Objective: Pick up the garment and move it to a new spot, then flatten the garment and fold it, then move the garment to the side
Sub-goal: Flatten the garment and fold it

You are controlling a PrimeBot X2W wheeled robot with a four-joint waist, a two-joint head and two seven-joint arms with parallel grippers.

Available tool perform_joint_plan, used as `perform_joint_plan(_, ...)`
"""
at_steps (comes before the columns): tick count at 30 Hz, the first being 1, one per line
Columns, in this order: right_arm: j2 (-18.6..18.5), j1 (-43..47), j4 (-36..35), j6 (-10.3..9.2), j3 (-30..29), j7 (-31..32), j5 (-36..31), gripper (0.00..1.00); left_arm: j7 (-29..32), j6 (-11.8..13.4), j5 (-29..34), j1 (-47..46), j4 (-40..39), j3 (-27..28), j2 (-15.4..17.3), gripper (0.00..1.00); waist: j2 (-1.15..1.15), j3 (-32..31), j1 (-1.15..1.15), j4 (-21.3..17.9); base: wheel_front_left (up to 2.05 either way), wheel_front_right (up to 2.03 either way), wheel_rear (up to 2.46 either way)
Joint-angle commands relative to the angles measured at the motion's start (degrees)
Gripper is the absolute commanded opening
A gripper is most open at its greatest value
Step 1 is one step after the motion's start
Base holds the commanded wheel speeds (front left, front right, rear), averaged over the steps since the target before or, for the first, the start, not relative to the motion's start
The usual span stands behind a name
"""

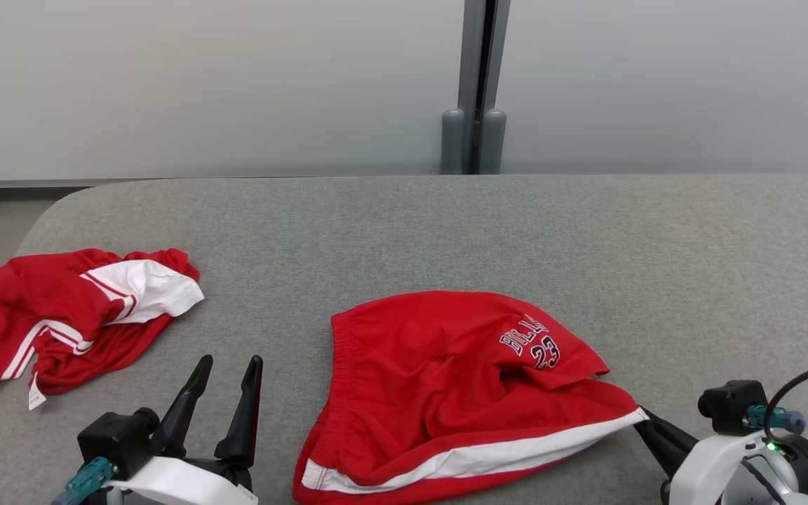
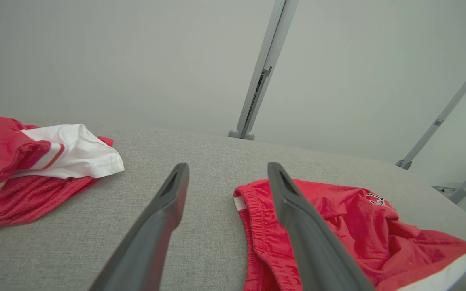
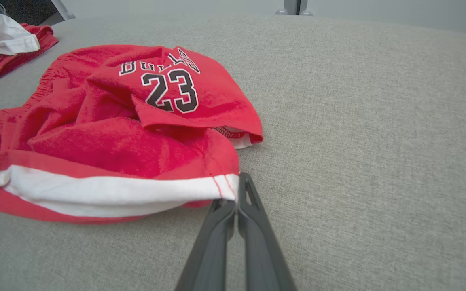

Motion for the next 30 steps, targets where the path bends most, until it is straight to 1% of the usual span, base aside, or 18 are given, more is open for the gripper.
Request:
perform_joint_plan(1, -1.1, -0.2, -0.4, 0.03, 0.7, 0.1, -0.2, 0.00, 0.0, -0.3, 0.5, -0.4, 0.2, 0.1, 0.2, 1.00, 0.00, 0.1, 0.00, -0.8, 0.00, 0.00, 0.00)
perform_joint_plan(3, -2.7, -0.1, -0.7, 0.03, 1.6, 0.3, -0.6, 0.00, 0.0, -0.2, 0.5, -0.7, 0.3, 0.0, 0.1, 1.00, 0.00, 0.3, 0.00, -1.2, 0.00, 0.00, 0.00)
perform_joint_plan(5, -3.6, 0.6, -0.1, 0.02, 1.9, 1.1, -0.1, 0.00, 0.0, -0.2, 0.5, -0.9, 0.4, 0.0, -0.1, 1.00, 0.00, 0.5, 0.00, -1.4, 0.00, 0.00, 0.00)
perform_joint_plan(6, -3.8, 0.9, 0.1, 0.02, 1.9, 1.3, 0.2, 0.02, 0.0, -0.2, 0.5, -0.9, 0.5, 0.0, -0.1, 1.00, 0.00, 0.6, 0.00, -1.5, 0.00, 0.00, 0.00)
perform_joint_plan(7, -4.0, 1.1, 0.3, 0.02, 1.9, 1.5, 0.5, 0.13, 0.0, -0.2, 0.6, -1.0, 0.6, 0.1, -0.2, 1.00, 0.00, 0.7, 0.00, -1.5, 0.00, 0.00, 0.00)
perform_joint_plan(9, -4.1, 1.7, 0.7, 0.02, 1.6, 2.1, 1.2, 0.50, 0.0, -0.2, 0.7, -0.9, 0.7, 0.3, -0.3, 1.00, 0.00, 0.7, 0.00, -1.6, 0.00, 0.00, 0.00)
perform_joint_plan(10, -4.0, 2.1, 0.9, 0.02, 1.4, 2.4, 1.5, 1.00, 0.0, -0.2, 0.7, -0.8, 0.8, 0.4, -0.4, 1.00, 0.00, 0.6, 0.00, -1.7, 0.00, 0.00, 0.00)
perform_joint_plan(13, -3.6, 2.8, 0.5, 0.02, 0.9, 2.5, 2.6, 1.00, -0.1, -0.1, 1.1, -0.6, 1.0, 0.7, -0.5, 1.00, 0.00, 0.3, 0.00, -1.8, 0.00, 0.00, 0.00)
perform_joint_plan(16, -3.6, 3.9, -1.4, 0.02, -1.2, 0.3, 4.7, 1.00, -0.1, 0.2, 1.6, -0.3, 1.2, 1.0, -0.6, 1.00, 0.00, -0.4, 0.00, -1.8, 0.00, 0.00, 0.00)
perform_joint_plan(18, -4.0, 4.8, -3.5, 0.02, -2.9, -1.2, 5.6, 1.00, -0.1, 0.5, 1.7, 0.2, 1.1, 1.6, -0.7, 1.00, 0.00, -0.9, 0.00, -1.9, 0.00, 0.00, 0.00)
perform_joint_plan(23, -4.7, 5.5, -9.5, 0.03, -5.9, -5.0, 4.8, 1.00, -0.1, 0.5, 2.7, 0.9, 0.1, 3.3, -0.6, 1.00, 0.00, -1.5, 0.00, -2.4, 0.00, 0.00, 0.00)
perform_joint_plan(28, -3.7, 5.0, -13.1, 0.02, -8.4, -8.5, 3.2, 1.00, -0.1, 0.7, 4.1, 1.0, -1.3, 5.0, -0.6, 1.00, 0.00, -2.0, 0.00, -2.4, 0.00, 0.00, 0.00)
perform_joint_plan(29, -2.9, 4.8, -13.6, 0.03, -9.2, -9.7, 2.8, 1.00, -0.1, 0.9, 4.5, 1.1, -1.8, 5.6, -0.7, 1.00, 0.00, -2.0, 0.00, -2.3, 0.00, 0.00, 0.00)
perform_joint_plan(30, -1.1, 4.2, -14.0, 0.02, -10.9, -12.2, 0.6, 1.00, -0.1, 1.3, 5.7, 1.2, -2.9, 6.8, -0.7, 1.00, 0.00, -2.2, 0.00, -2.2, 0.00, 0.00, 0.00)
